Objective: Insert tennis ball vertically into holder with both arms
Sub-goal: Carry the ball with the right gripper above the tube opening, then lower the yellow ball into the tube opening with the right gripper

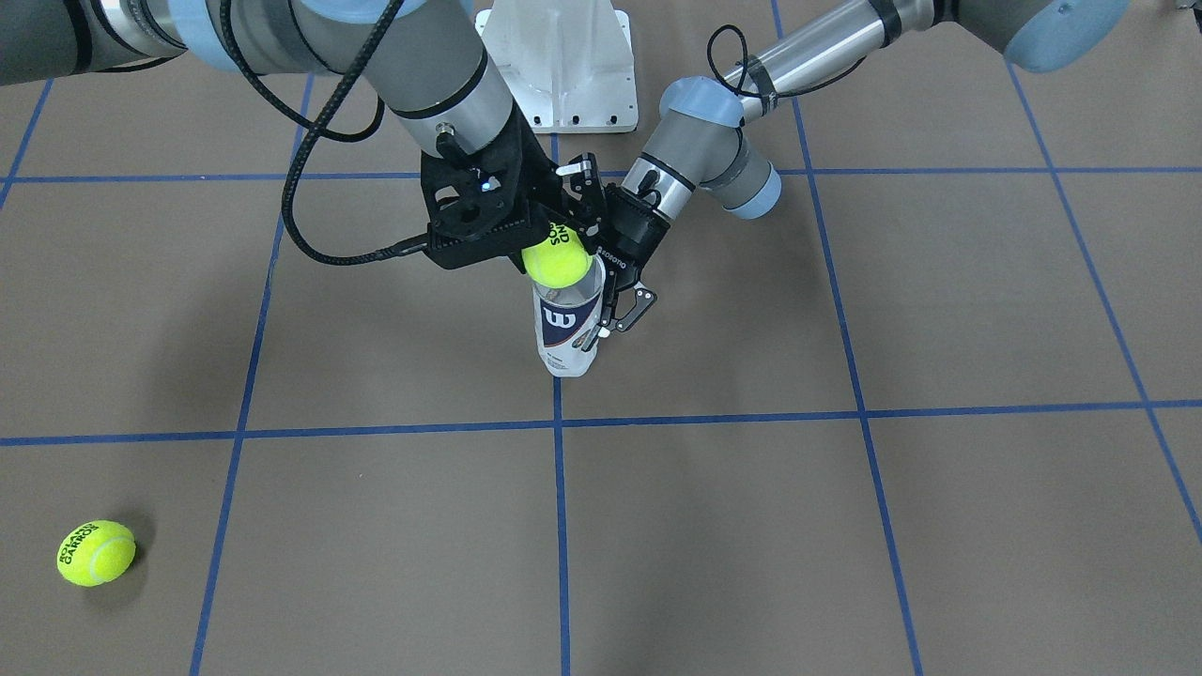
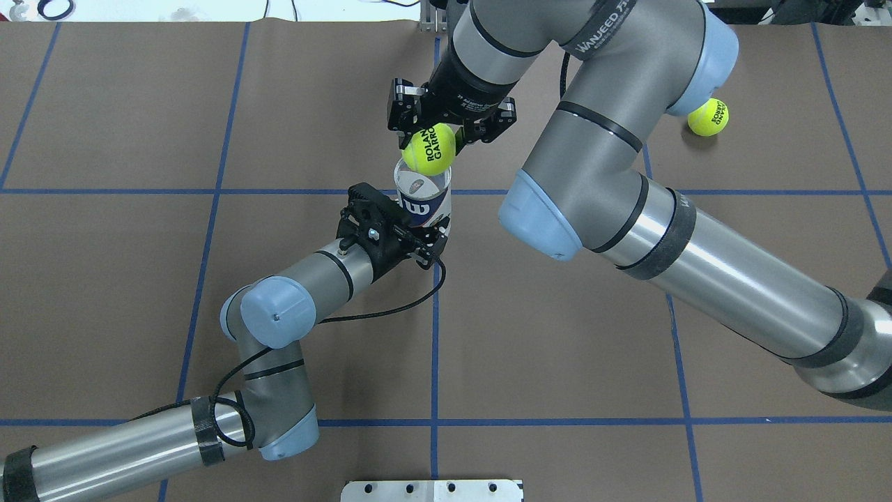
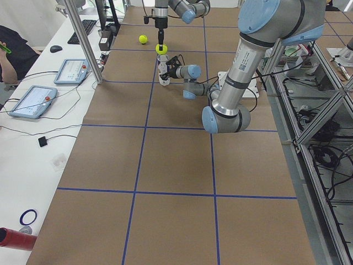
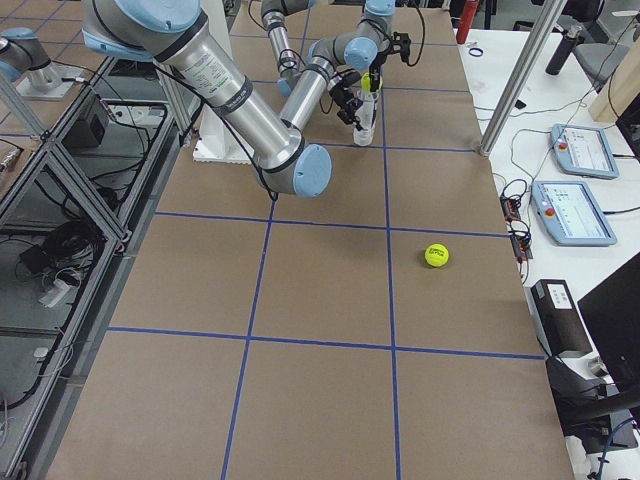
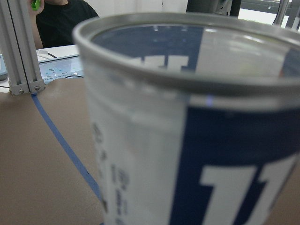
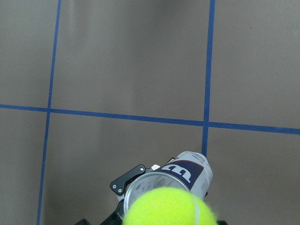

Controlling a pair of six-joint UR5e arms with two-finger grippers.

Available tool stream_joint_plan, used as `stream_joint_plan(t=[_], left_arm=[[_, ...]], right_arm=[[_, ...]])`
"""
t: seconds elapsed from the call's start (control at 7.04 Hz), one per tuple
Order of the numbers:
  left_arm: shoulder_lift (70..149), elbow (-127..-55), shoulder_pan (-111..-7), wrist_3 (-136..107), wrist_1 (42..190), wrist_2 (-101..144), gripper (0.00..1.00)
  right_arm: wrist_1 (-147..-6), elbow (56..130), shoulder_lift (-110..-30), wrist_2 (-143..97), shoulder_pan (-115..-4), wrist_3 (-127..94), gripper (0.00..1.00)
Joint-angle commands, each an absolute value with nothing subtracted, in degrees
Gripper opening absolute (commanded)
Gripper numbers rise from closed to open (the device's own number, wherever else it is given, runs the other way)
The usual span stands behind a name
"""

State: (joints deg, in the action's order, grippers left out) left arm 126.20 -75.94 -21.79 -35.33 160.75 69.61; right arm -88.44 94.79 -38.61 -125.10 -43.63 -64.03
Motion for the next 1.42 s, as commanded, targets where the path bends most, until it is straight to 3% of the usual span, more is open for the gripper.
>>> stream_joint_plan(t=[0.0,0.14,0.28,0.43,1.28], left_arm=[[126.21,-75.94,-21.8,-35.33,160.75,69.61,0.67],[126.21,-75.94,-21.8,-35.33,160.75,69.61,0.67],[126.21,-75.94,-21.8,-35.33,160.75,69.61,0.68],[126.21,-75.94,-21.8,-35.33,160.75,69.61,0.67],[126.12,-75.85,-21.8,-35.33,160.75,69.61,0.68]], right_arm=[[-88.24,94.31,-38.5,-124.72,-43.42,-64.07,0.0],[-88.07,94.31,-38.5,-124.72,-43.42,-64.16,0.15],[-88.15,94.13,-38.5,-124.72,-43.33,-64.07,0.93],[-88.24,94.22,-38.41,-124.11,-43.07,-64.51,1.0],[-86.13,94.31,-38.41,-122.78,-42.45,-66.53,0.98]])
